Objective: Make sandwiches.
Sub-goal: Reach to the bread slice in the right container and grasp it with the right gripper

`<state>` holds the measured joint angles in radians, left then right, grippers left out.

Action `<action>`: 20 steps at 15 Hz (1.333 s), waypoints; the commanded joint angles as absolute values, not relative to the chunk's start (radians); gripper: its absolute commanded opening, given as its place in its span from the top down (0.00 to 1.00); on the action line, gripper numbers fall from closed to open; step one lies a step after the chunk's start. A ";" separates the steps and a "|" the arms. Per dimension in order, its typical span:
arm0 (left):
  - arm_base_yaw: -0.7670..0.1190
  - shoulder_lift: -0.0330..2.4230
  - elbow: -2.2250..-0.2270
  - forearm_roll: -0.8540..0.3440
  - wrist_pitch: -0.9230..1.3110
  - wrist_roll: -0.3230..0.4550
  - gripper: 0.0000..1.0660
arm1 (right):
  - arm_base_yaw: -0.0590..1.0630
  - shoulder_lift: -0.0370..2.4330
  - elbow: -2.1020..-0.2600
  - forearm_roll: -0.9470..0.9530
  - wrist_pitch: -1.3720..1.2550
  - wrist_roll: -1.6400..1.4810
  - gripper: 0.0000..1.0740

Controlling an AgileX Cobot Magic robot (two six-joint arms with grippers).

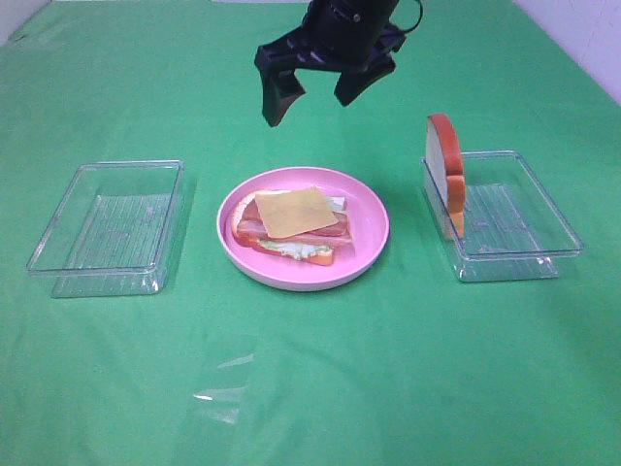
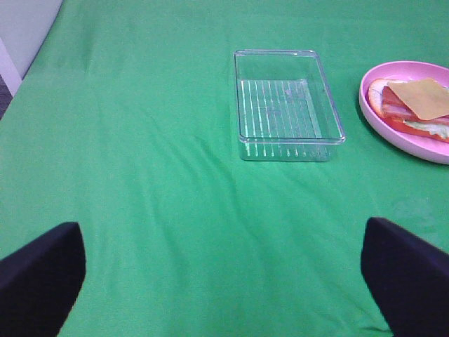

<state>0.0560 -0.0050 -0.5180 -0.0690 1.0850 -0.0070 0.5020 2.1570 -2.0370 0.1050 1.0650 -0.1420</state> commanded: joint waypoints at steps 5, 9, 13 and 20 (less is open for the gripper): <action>0.060 -0.020 -0.517 -0.068 1.074 -0.017 0.04 | 0.393 2.087 -2.051 -0.078 1.223 -0.039 0.11; 0.060 -0.020 -0.517 -0.068 1.074 -0.017 0.04 | 0.255 2.085 -2.051 -0.036 1.305 -0.007 0.11; 0.060 -0.020 -0.517 -0.068 1.074 -0.017 0.04 | 0.256 2.093 -2.050 -0.032 1.286 0.000 0.11; 0.060 -0.020 -0.517 -0.068 1.074 -0.017 0.04 | 0.256 2.263 -2.049 -0.049 1.276 0.019 0.11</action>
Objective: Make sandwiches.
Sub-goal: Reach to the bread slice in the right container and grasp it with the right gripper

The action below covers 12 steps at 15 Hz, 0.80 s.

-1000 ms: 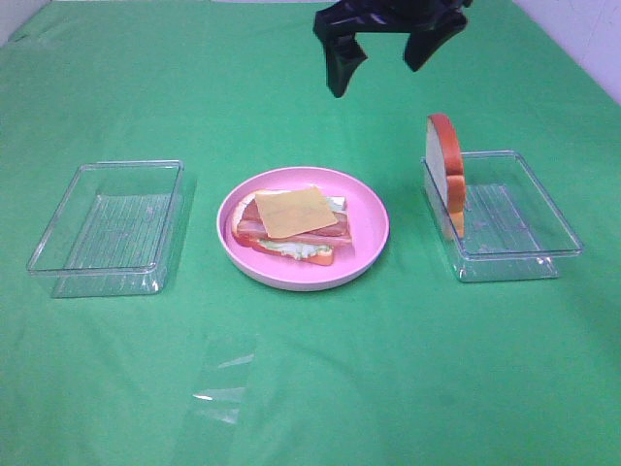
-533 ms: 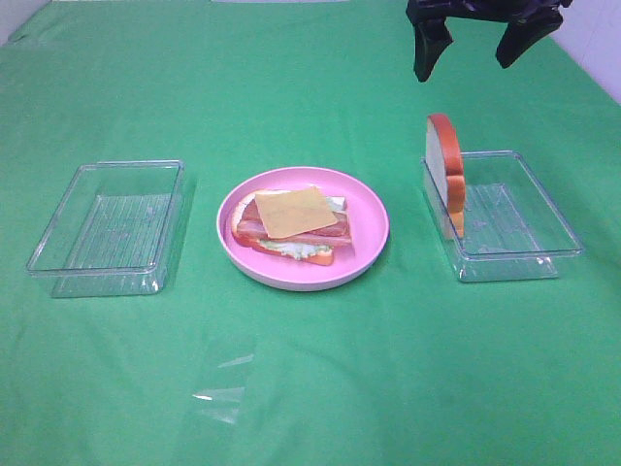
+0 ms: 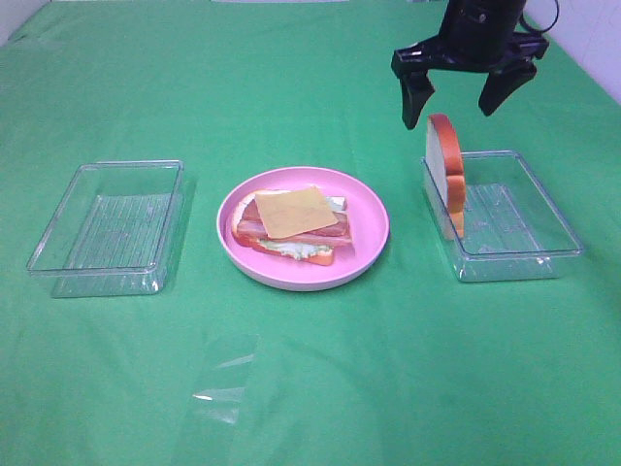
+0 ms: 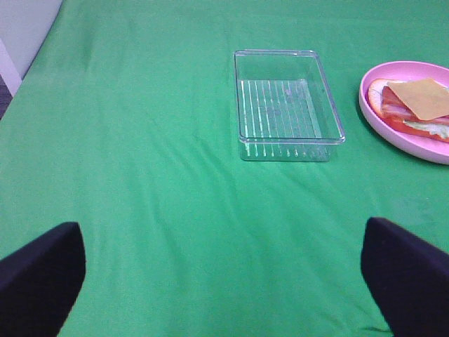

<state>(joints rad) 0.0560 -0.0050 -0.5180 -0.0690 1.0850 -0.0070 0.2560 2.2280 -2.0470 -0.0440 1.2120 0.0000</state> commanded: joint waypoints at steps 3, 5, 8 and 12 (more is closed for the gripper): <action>0.060 -0.020 -0.517 -0.068 1.074 -0.017 0.04 | 0.256 2.327 -2.049 -0.071 1.271 0.024 0.12; 0.060 -0.020 -0.517 -0.068 1.074 -0.017 0.04 | 0.256 2.328 -2.049 -0.080 1.267 0.024 0.13; 0.060 -0.020 -0.517 -0.068 1.074 -0.017 0.04 | 0.256 2.328 -2.049 -0.093 1.276 0.024 0.33; 0.060 -0.020 -0.517 -0.068 1.074 -0.017 0.04 | 0.256 2.327 -2.049 -0.093 1.282 0.024 0.89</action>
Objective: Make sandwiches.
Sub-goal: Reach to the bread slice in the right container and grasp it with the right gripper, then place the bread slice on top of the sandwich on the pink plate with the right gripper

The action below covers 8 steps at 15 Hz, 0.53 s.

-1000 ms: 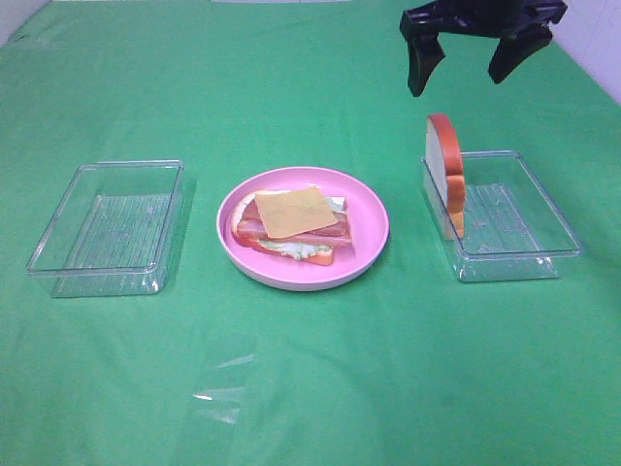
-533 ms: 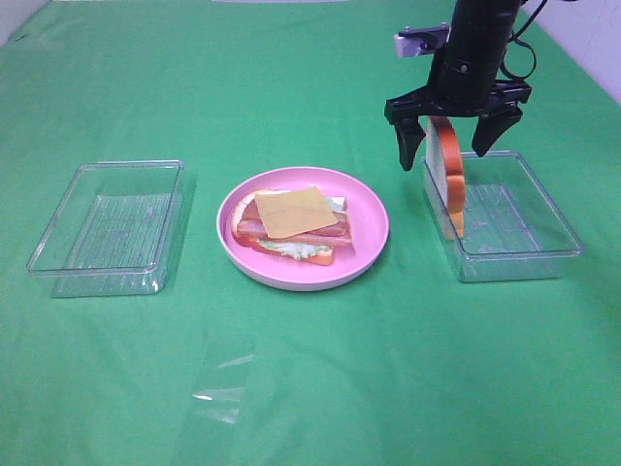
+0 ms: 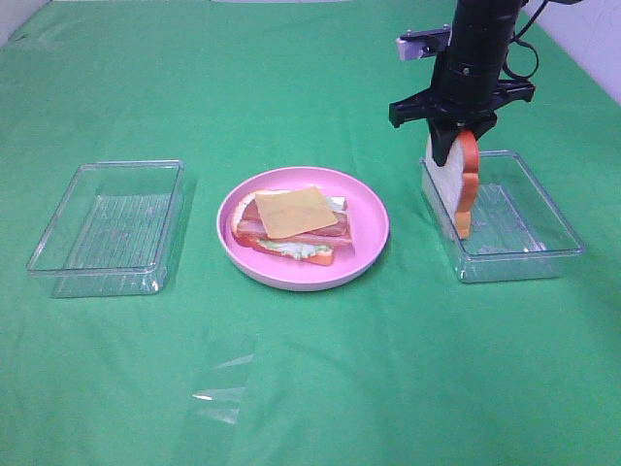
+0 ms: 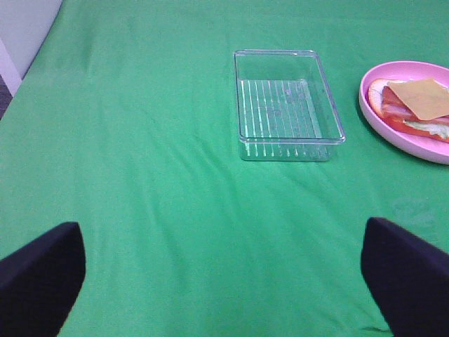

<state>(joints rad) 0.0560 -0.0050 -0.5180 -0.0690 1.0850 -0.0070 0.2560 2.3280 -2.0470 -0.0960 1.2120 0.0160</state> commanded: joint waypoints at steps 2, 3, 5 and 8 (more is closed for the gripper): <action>0.060 -0.020 -0.517 -0.068 1.074 -0.017 0.04 | 0.256 2.325 -2.049 -0.099 1.299 0.022 0.90; 0.060 -0.020 -0.517 -0.068 1.074 -0.017 0.04 | 0.256 2.306 -2.049 -0.108 1.333 -0.011 0.90; 0.060 -0.020 -0.517 -0.068 1.074 -0.017 0.04 | 0.256 2.276 -2.049 -0.108 1.333 -0.033 0.90; 0.060 -0.020 -0.517 -0.068 1.074 -0.017 0.04 | 0.256 2.171 -2.049 -0.111 1.333 -0.049 0.89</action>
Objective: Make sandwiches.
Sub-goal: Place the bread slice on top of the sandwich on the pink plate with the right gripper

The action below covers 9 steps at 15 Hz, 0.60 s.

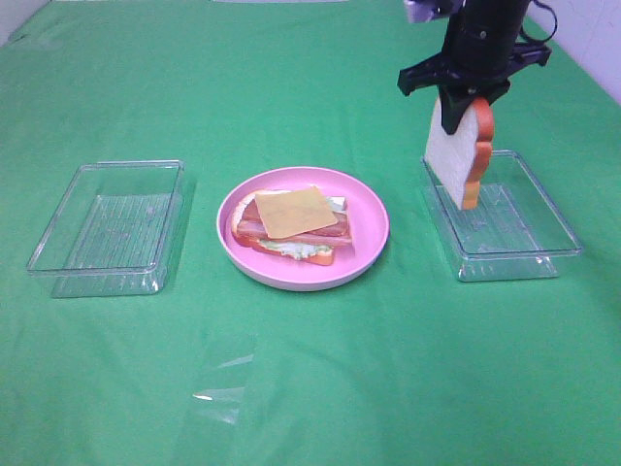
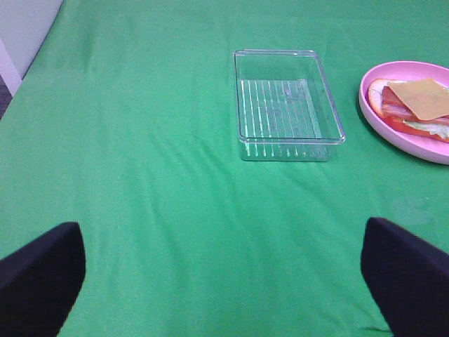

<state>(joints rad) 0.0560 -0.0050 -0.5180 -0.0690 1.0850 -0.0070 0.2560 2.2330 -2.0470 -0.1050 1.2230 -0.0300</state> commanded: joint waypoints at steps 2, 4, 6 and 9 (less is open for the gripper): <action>0.060 -0.020 -0.517 -0.068 1.074 -0.017 0.04 | 0.257 2.094 -2.049 -0.083 1.333 -0.049 0.89; 0.060 -0.020 -0.517 -0.068 1.074 -0.017 0.04 | 0.257 2.028 -2.049 -0.040 1.333 -0.049 0.89; 0.060 -0.020 -0.517 -0.068 1.074 -0.017 0.04 | 0.257 2.021 -2.049 0.007 1.332 -0.049 0.89; 0.060 -0.020 -0.517 -0.068 1.074 -0.017 0.04 | 0.259 2.045 -2.049 0.198 1.330 -0.057 0.89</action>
